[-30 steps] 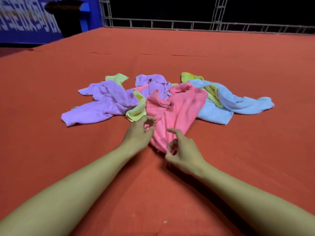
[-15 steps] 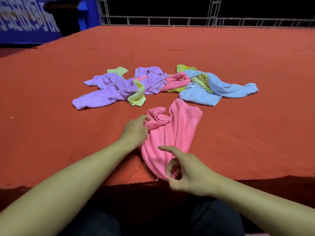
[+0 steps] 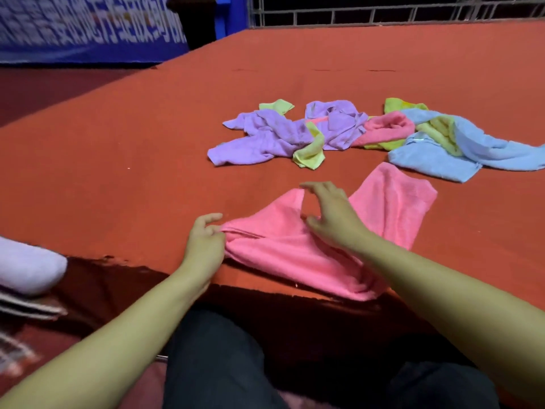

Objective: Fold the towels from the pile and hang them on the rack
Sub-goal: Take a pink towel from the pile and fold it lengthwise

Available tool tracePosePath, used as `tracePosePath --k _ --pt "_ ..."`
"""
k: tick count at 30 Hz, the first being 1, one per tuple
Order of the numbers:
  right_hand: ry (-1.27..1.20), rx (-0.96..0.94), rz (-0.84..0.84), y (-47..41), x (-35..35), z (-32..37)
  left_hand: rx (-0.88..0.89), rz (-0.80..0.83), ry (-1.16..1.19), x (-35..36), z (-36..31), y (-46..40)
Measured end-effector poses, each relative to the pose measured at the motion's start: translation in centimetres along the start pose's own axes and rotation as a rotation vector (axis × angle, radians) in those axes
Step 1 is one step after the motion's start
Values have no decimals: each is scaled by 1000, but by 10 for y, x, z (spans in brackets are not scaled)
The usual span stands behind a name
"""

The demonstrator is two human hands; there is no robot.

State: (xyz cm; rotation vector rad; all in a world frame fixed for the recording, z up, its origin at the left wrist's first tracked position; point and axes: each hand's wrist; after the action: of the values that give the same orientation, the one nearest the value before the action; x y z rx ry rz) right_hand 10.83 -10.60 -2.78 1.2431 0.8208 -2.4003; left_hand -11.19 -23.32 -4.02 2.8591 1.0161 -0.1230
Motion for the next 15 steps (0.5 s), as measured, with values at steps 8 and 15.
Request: tracePosePath --k 8,15 --pt "100 -144 331 -43 28 20 205 100 -587 -40 -4 -5" --pt "97 -161 233 -55 35 19 414 260 -495 5 -31 -7"
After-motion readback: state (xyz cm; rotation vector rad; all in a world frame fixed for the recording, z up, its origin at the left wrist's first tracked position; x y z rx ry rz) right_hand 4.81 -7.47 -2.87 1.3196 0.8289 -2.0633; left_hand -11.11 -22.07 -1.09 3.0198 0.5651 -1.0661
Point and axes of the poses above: each hand's wrist, its own y-axis away from the middle knuckle, its own x-axis out of the palm, z = x × y, and after that the axes turned 1 degree about x, right-handed
